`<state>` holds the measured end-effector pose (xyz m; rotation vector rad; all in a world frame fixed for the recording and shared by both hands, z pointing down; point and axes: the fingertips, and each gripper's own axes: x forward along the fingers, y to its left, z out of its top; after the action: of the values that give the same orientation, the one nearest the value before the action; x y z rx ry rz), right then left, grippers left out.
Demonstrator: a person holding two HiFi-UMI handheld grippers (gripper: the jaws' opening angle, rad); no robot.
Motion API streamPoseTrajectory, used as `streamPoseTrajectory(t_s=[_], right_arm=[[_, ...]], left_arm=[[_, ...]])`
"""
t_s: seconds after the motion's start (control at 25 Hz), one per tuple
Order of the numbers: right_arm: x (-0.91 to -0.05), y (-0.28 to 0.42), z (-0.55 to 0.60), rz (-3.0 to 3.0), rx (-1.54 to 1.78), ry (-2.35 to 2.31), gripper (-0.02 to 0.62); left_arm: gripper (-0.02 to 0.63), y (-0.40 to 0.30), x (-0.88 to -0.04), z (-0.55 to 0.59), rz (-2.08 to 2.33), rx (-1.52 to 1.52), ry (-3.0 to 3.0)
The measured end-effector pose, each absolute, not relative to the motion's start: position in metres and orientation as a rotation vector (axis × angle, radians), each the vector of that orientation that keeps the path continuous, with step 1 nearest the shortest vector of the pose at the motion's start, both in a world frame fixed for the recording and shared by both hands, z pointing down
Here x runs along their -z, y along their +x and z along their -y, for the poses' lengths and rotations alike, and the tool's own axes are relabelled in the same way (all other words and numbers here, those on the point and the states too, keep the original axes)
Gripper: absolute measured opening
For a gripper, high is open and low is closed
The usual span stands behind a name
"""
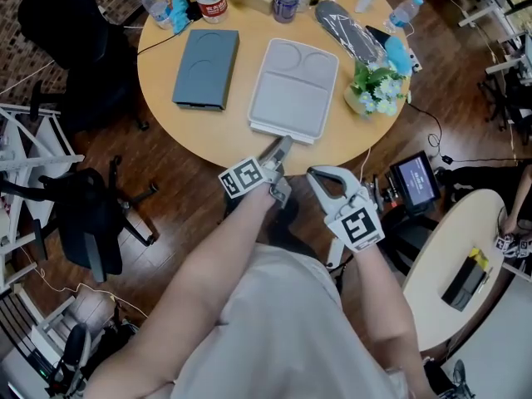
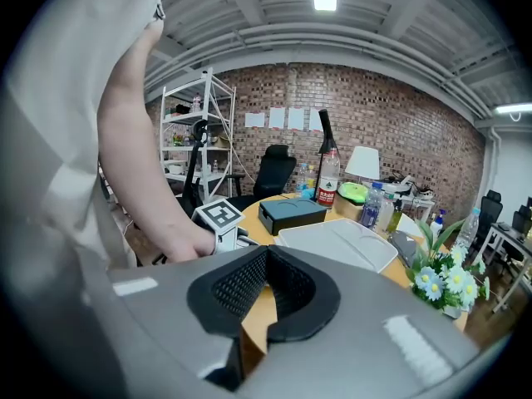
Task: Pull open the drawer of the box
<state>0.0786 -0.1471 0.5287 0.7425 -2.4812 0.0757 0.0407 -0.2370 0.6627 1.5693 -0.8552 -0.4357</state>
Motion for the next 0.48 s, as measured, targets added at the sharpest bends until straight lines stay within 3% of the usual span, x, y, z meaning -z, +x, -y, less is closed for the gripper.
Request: streamPoseTrajectory(t_s=[0.28, 0.48], right_arm=[[-0.5313, 0.0793, 0.1443, 2.47, -0.085, 0.731, 0.003], [-0.5324, 0.0808, 0.1432, 2.469, -0.095, 0.734, 0.003]], left_arm=[[0.187, 0.0408, -0.6652, 0.2427, 0.84, 0.458, 1.563], [0.23, 0.0408, -0.6662, 0.2464, 0.839, 0.477, 1.554]])
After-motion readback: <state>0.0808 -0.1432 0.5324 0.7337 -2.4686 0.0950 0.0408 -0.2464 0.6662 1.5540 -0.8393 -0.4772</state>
